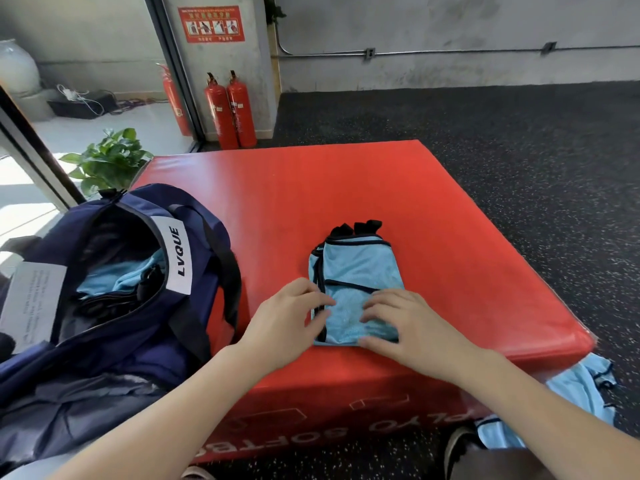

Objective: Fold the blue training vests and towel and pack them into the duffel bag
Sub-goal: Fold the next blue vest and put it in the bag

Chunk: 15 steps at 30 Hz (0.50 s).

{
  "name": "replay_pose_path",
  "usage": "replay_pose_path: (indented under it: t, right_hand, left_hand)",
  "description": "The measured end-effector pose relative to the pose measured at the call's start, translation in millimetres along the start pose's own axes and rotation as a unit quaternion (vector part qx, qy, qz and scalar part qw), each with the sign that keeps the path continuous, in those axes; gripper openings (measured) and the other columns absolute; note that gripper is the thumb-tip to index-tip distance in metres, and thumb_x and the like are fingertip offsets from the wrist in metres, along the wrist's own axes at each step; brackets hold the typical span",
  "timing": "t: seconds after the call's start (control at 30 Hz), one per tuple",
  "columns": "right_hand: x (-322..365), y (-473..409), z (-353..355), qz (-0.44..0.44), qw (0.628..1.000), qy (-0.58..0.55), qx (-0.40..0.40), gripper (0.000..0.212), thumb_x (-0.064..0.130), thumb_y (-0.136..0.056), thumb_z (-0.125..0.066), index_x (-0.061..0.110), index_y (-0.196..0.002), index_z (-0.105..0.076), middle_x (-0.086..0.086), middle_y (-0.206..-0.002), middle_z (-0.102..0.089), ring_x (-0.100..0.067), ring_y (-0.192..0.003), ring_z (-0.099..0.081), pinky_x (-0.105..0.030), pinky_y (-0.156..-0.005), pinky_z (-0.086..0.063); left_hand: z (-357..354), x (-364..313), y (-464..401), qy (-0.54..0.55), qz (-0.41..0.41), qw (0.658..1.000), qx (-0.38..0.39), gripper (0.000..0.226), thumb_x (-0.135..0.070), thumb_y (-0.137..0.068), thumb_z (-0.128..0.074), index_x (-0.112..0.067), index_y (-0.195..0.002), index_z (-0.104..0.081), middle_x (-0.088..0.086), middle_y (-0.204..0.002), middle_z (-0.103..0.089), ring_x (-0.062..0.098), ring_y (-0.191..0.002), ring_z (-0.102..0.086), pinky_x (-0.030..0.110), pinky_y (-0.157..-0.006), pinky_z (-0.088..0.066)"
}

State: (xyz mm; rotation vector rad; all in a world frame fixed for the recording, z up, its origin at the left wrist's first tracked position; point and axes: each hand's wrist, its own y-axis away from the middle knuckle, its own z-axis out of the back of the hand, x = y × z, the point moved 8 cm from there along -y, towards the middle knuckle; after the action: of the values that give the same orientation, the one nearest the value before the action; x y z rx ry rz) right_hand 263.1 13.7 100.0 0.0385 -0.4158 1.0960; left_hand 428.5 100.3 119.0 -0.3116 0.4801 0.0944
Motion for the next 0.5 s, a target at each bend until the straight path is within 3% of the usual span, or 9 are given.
replay_pose_path:
  t: [0.07,0.13,0.3,0.5]
  right_hand:
    - [4,3,-2,0.018,1.0,-0.006,0.0,0.044,0.069,-0.09,-0.051,0.033,-0.108,-0.068,0.022,-0.121,-0.06,-0.001,-0.127,-0.046,-0.03,-0.109,-0.035]
    - [2,5,-2,0.018,1.0,-0.011,-0.003,0.042,0.068,-0.091,-0.05,0.034,-0.107,-0.068,0.023,-0.119,-0.06,0.0,-0.124,-0.047,-0.03,-0.108,-0.036]
    - [2,6,-1,0.017,1.0,-0.014,-0.009,0.044,0.068,-0.09,-0.05,0.033,-0.108,-0.069,0.023,-0.118,-0.06,0.0,-0.123,-0.048,-0.028,-0.108,-0.034]
    - [5,8,1,0.037,0.999,-0.004,-0.021,0.041,0.065,-0.089,-0.056,0.032,-0.11,-0.068,0.022,-0.117,-0.06,-0.002,-0.12,-0.051,-0.027,-0.106,-0.035]
  left_hand:
    - [-7,-13,5,0.011,-0.057,0.998,0.04,0.031,-0.051,-0.09,-0.064,-0.034,-0.114,-0.072,-0.021,-0.114,-0.056,-0.002,-0.109,-0.053,0.02,-0.089,-0.047]
    - [-13,-21,11,-0.013,-0.104,0.992,0.063,0.037,-0.056,-0.088,-0.062,-0.032,-0.113,-0.073,-0.018,-0.116,-0.059,0.0,-0.11,-0.05,0.02,-0.088,-0.048]
    - [-13,-23,12,-0.029,-0.137,0.989,0.049,0.016,-0.031,-0.091,-0.07,-0.025,-0.104,-0.076,-0.015,-0.102,-0.066,0.005,-0.1,-0.054,0.027,-0.08,-0.053]
    - [5,-28,7,-0.026,-0.163,0.986,0.001,0.016,-0.01,-0.085,-0.075,-0.022,-0.095,-0.078,-0.016,-0.092,-0.069,0.008,-0.095,-0.058,0.023,-0.08,-0.05]
